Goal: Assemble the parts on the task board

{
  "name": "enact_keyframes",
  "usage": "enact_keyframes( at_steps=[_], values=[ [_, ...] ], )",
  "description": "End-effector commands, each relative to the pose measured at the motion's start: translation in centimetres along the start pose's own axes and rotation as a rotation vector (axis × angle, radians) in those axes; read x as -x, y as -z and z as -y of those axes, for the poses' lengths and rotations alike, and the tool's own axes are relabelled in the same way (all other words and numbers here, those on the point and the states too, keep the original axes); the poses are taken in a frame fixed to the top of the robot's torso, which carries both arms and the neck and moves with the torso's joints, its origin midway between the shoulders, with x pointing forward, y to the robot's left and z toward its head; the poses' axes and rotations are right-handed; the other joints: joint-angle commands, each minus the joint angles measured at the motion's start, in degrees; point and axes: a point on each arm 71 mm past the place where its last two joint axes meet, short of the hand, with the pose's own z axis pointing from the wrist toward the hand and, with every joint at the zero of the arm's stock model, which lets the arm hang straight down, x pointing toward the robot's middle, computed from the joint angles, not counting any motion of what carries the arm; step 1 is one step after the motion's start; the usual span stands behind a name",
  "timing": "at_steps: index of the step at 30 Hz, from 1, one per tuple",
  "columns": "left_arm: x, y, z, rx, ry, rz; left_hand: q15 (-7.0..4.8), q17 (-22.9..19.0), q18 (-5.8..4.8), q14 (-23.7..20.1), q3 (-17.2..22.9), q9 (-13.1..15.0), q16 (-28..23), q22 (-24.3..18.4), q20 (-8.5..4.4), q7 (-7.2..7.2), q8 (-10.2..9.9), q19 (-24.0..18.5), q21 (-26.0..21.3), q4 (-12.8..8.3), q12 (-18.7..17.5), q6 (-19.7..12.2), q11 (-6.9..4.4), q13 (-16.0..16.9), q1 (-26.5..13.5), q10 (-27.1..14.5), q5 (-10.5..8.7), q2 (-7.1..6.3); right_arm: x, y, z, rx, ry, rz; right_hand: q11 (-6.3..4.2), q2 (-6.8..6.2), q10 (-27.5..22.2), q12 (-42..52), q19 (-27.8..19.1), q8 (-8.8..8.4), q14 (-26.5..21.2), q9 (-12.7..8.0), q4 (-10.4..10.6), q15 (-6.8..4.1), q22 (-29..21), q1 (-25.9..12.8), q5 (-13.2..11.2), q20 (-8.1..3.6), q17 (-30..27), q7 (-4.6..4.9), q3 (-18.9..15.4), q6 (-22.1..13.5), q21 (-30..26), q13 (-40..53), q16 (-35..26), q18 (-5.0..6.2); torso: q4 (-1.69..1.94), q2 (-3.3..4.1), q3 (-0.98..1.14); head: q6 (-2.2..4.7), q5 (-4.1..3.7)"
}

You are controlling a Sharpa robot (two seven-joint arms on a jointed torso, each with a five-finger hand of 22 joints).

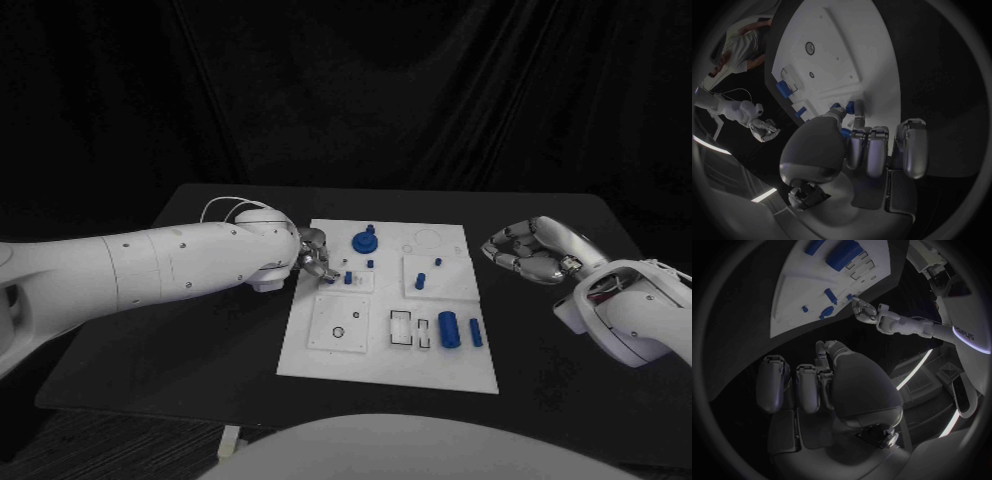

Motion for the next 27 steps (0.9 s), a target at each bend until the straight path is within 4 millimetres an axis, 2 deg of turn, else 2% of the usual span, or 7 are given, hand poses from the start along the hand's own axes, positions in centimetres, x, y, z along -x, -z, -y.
enact_keyframes(
  at_steps=[1,6,10,11,16,21,27],
  values=[
    [-0.13,-0.05,0.27,-0.024,0.003,-0.006,0.04,15.09,0.27,6.05,0.85,0.29,0.15,11.85,-0.28,0.00,-0.43,-0.32,-0.24,-0.21,0.20,0.57,0.01,15.05,0.71,6.09,1.07,-0.21,-0.12,0.01,0.11,-0.013,0.000,-0.006,-0.24,0.01,6.10,0.06,1.03,-0.21,4.61,0.05,0.02,-0.37,10.89,-0.36,0.19,-0.32,9.66,0.25,0.36,0.18,-0.32,14.98,-0.19,-0.05,0.01,0.01,0.00,-0.01,0.03],
    [-0.16,-0.07,0.29,-0.027,0.003,-0.007,-0.10,15.09,0.27,6.05,5.30,1.28,0.15,11.86,-0.43,-0.11,-0.89,-0.30,-0.25,-0.70,0.20,0.60,-0.12,15.05,1.94,6.09,0.21,-1.54,-0.14,-0.01,0.12,-0.015,0.000,-0.007,-0.24,0.01,6.10,0.06,1.03,-0.21,4.61,0.05,0.02,-0.37,10.89,-0.36,0.19,-0.32,9.66,0.25,0.36,0.18,-0.32,14.98,-0.19,-0.05,-0.01,-0.01,-0.01,-0.01,0.02],
    [-0.14,-0.07,0.31,-0.033,0.005,-0.004,-0.18,15.09,0.28,6.05,10.29,2.50,0.15,11.84,-0.53,-0.18,-1.04,-0.33,-0.32,-1.71,0.20,0.81,-0.20,15.05,2.19,6.09,0.11,-3.60,-0.16,-0.02,0.12,-0.015,0.000,-0.008,-0.24,0.01,6.10,0.06,1.03,-0.21,4.61,0.05,0.02,-0.37,10.89,-0.36,0.19,-0.32,9.66,0.25,0.36,0.18,-0.32,14.98,-0.19,-0.05,-0.02,-0.02,0.00,-0.01,0.09],
    [-0.14,-0.07,0.34,-0.036,0.005,-0.003,-0.23,15.09,0.29,6.05,12.42,3.00,0.15,11.84,-0.60,-0.19,-1.06,-0.33,-0.33,-2.75,0.20,0.78,-0.19,15.05,2.61,6.09,-0.18,-4.34,-0.16,-0.02,0.12,-0.015,0.000,-0.008,-0.24,0.01,6.10,0.06,1.03,-0.21,4.61,0.05,0.02,-0.37,10.89,-0.36,0.19,-0.32,9.66,0.25,0.36,0.18,-0.32,14.98,-0.19,-0.05,-0.02,-0.01,0.00,-0.01,0.06],
    [-0.14,-0.03,0.59,-0.054,0.009,0.006,-0.28,15.09,0.30,6.05,17.54,4.59,0.15,11.80,-0.61,-0.16,-0.88,-0.39,-0.43,-5.39,0.20,0.88,-0.28,15.05,2.01,6.09,-1.22,-6.03,-0.16,-0.02,0.14,-0.016,0.000,-0.008,-0.25,0.06,6.10,0.06,1.00,-0.20,4.60,0.05,-0.02,-0.37,10.86,-0.36,0.20,-0.32,9.58,0.24,0.44,0.19,-0.42,14.98,-0.26,-0.02,-0.02,0.00,-0.01,-0.01,0.10],
    [-0.17,-0.05,0.79,-0.070,0.060,0.001,-0.28,15.09,0.32,6.05,20.97,5.91,0.15,11.78,-0.67,-0.14,-0.54,-0.44,-0.51,-8.07,0.20,1.16,-0.34,15.05,1.56,6.09,-1.95,-6.73,-0.20,-0.02,0.11,-0.016,0.000,-0.010,-0.25,0.07,6.10,0.06,0.95,-0.19,4.59,0.06,-0.05,-0.38,10.82,-0.37,0.20,-0.32,9.54,0.24,0.47,0.19,-0.56,14.98,-0.30,0.01,-0.01,-0.02,0.00,-0.01,0.11],
    [-0.23,-0.08,0.70,-0.075,0.126,-0.017,-0.29,15.09,0.35,6.05,21.93,6.40,0.15,11.73,-0.64,-0.07,-0.37,-0.56,-0.65,-8.90,0.20,1.25,-0.26,15.05,1.29,6.09,-2.25,-6.81,-0.20,0.00,0.13,-0.019,0.000,-0.012,-0.25,0.07,6.10,0.06,0.95,-0.19,4.59,0.06,-0.05,-0.38,10.82,-0.37,0.20,-0.32,9.54,0.24,0.47,0.19,-0.56,14.98,-0.30,0.01,-0.01,0.01,-0.02,-0.01,0.06]
  ],
)
